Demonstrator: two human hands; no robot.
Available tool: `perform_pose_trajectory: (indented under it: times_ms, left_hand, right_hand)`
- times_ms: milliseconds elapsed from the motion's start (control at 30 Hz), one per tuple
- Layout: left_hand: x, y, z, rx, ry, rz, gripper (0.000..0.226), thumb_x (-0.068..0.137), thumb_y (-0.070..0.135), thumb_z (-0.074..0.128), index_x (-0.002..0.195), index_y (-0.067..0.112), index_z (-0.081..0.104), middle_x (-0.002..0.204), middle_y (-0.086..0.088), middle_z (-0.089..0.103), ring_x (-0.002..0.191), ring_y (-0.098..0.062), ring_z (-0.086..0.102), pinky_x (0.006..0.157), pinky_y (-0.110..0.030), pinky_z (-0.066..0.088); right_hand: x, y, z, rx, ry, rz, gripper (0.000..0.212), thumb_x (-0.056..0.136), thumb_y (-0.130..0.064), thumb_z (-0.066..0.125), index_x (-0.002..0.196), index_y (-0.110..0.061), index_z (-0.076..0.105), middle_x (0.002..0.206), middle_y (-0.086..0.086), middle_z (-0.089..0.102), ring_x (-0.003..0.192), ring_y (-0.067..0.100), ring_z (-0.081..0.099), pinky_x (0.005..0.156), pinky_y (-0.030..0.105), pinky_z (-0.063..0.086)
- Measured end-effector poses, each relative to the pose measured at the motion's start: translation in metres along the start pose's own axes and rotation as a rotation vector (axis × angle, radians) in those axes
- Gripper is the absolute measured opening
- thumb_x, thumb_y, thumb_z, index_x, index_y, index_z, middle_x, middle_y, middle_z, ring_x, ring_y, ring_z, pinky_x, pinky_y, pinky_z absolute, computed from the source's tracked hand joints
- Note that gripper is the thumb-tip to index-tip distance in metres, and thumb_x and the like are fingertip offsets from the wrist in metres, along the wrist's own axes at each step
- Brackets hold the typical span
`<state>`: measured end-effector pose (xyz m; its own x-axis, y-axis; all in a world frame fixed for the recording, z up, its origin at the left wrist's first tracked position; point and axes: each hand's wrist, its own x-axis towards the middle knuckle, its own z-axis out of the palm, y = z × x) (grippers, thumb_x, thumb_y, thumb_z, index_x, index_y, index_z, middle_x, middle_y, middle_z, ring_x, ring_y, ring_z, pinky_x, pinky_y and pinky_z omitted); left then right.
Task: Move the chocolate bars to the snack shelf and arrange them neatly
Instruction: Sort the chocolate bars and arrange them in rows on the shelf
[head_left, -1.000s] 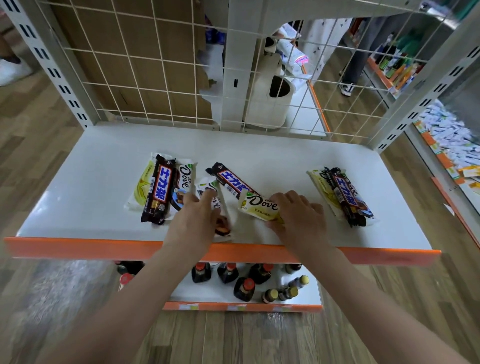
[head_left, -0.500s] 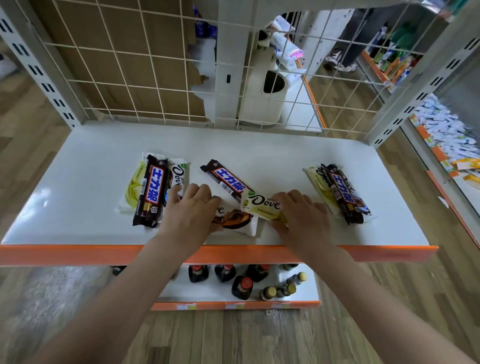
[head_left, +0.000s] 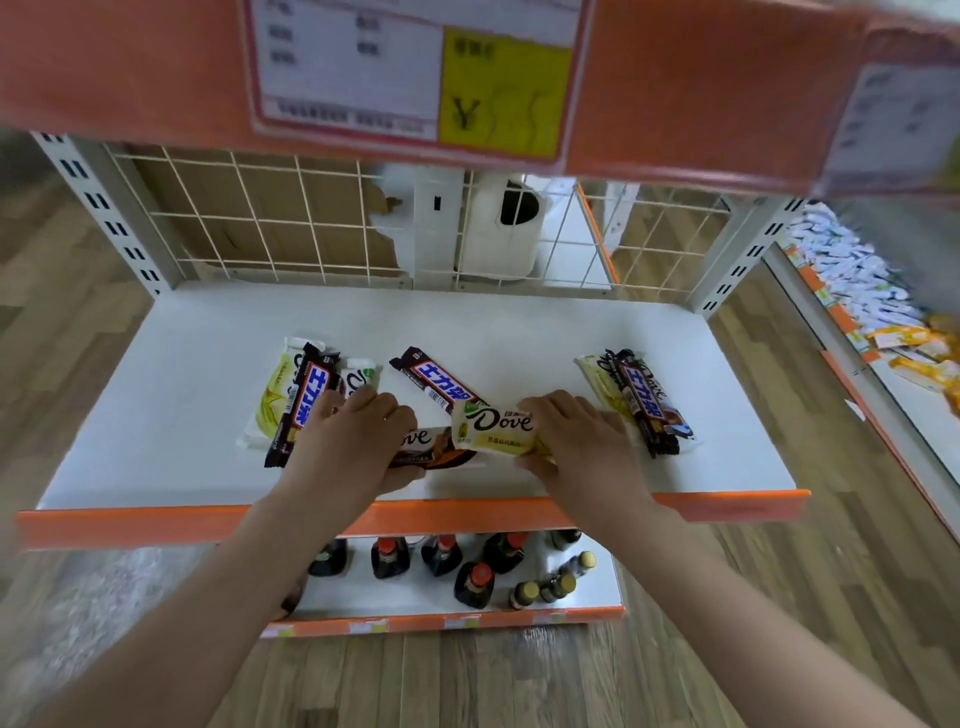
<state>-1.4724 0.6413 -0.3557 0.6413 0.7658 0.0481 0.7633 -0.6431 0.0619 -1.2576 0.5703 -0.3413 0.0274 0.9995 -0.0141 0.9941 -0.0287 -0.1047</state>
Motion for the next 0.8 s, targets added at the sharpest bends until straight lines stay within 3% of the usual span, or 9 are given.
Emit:
perform_pose_trajectory:
  times_ms: [100,200,300,400,533,800]
  left_hand:
    - [-0.004,0.005,-0.030,-0.048,0.111,0.044,0.042,0.062,0.041,0.082,0.089,0.013,0.067,0.085,-0.001,0.066,0.088,-0.028,0.063,0.078,-0.041,0.045]
    - [-0.011,0.009,-0.059,-0.053,0.156,0.085,0.042,0.056,0.038,0.086,0.084,0.011,0.068,0.080,-0.004,0.066,0.079,-0.029,0.064,0.070,-0.040,0.046]
    - [-0.021,0.015,-0.086,-0.070,0.154,0.055,0.044,0.062,0.041,0.082,0.094,0.015,0.067,0.089,-0.002,0.066,0.090,-0.029,0.060,0.076,-0.037,0.040]
    - [-0.035,0.023,-0.109,-0.110,0.124,-0.009,0.047,0.075,0.056,0.065,0.111,0.026,0.059,0.105,0.006,0.060,0.107,-0.019,0.050,0.080,-0.033,0.031]
    - [-0.057,0.035,-0.137,-0.094,0.127,-0.035,0.048,0.076,0.062,0.058,0.112,0.031,0.054,0.105,0.009,0.057,0.104,-0.014,0.049,0.072,-0.028,0.024]
    - [-0.117,0.037,-0.201,-0.133,0.140,-0.056,0.047,0.077,0.059,0.059,0.117,0.034,0.054,0.112,0.016,0.056,0.108,-0.009,0.048,0.084,-0.027,0.030]
  right_hand:
    - [-0.010,-0.009,-0.028,-0.006,0.025,-0.014,0.050,0.084,-0.039,0.063,0.129,-0.022,0.049,0.123,-0.003,0.051,0.113,0.019,0.050,0.090,0.032,0.037]
    - [-0.021,-0.018,-0.058,-0.029,0.044,-0.022,0.050,0.085,-0.039,0.061,0.131,-0.024,0.048,0.125,-0.004,0.051,0.114,0.019,0.050,0.093,0.032,0.036]
    - [-0.034,-0.025,-0.086,-0.046,0.049,-0.039,0.051,0.086,-0.040,0.060,0.132,-0.027,0.045,0.128,-0.006,0.049,0.117,0.018,0.048,0.095,0.034,0.036]
    - [-0.048,-0.035,-0.111,-0.054,0.062,-0.050,0.051,0.087,-0.041,0.057,0.134,-0.029,0.042,0.130,-0.007,0.046,0.120,0.017,0.044,0.098,0.035,0.034]
    - [-0.073,-0.047,-0.141,-0.051,0.066,-0.083,0.049,0.090,-0.042,0.053,0.135,-0.031,0.038,0.133,-0.009,0.041,0.123,0.015,0.038,0.100,0.034,0.030]
    - [-0.131,-0.074,-0.198,-0.042,0.104,-0.146,0.050,0.088,-0.043,0.055,0.134,-0.032,0.040,0.131,-0.012,0.043,0.124,0.014,0.038,0.102,0.031,0.026]
